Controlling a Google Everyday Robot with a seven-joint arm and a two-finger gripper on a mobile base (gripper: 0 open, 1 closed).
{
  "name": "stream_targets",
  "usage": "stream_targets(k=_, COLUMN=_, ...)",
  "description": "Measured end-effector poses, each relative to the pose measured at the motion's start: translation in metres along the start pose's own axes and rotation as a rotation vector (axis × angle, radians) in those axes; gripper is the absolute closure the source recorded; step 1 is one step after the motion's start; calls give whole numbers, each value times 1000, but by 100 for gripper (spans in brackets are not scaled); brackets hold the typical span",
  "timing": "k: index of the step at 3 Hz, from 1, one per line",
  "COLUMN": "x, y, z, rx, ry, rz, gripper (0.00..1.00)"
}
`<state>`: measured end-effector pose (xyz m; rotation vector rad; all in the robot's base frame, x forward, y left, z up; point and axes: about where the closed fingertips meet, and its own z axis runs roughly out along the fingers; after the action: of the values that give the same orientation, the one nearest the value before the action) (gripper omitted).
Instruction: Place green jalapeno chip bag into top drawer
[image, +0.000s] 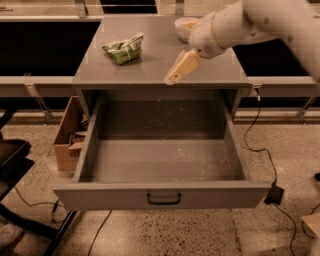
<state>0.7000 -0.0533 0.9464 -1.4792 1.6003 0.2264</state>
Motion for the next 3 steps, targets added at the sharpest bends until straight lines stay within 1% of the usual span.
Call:
stream_targets(k=1, x=9, y=-48, z=58, rx=31, ry=-7, rz=9, gripper=0)
stream_targets(k=2, x=11, y=-72, z=88, rx=47, ry=2, rz=3, gripper=0)
stream_targets(k=3, x=16, y=-63, z=93, rx=6, ry=49, rz=0, gripper=0)
